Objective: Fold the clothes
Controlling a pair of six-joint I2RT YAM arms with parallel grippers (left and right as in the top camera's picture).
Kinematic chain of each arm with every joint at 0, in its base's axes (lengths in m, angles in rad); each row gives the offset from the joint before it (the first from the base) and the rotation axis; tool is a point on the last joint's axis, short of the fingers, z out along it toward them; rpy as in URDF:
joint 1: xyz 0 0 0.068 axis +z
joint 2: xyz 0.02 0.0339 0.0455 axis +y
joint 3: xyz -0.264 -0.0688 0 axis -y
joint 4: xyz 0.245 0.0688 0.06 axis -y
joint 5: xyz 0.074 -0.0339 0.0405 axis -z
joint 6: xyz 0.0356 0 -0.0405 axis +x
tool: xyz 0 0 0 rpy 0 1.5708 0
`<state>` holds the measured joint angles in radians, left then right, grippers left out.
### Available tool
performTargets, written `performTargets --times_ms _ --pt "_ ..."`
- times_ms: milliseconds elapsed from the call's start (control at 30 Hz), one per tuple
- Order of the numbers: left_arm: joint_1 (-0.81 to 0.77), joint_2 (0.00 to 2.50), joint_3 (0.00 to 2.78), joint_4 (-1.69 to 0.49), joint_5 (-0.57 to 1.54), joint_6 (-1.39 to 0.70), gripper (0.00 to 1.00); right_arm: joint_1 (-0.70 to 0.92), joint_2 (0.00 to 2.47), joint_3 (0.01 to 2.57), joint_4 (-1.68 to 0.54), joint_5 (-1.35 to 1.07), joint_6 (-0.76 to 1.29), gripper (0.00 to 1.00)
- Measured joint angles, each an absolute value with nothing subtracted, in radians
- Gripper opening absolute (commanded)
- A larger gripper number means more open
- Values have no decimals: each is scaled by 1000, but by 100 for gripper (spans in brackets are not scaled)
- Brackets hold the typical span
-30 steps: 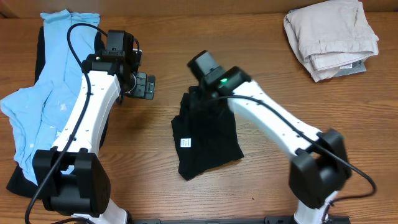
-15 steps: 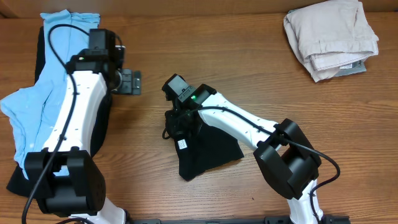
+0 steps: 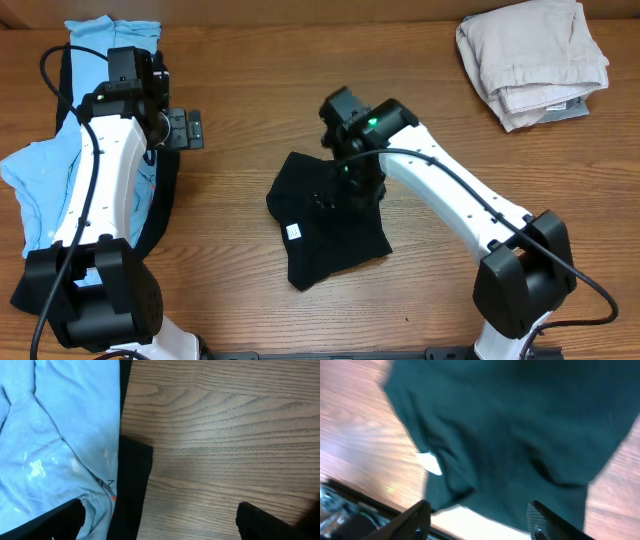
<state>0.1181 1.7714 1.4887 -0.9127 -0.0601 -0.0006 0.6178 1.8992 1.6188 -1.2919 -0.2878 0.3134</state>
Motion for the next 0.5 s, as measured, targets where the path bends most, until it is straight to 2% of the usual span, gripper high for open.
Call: performTargets --times_ms 233,500 --pt "118 1771 1489 -912 -32 -1 100 624 1899 1489 -1281 -288 286 70" --pt "118 1771 1489 -912 -22 -1 100 617 1909 1305 -1163 -227 282 73"
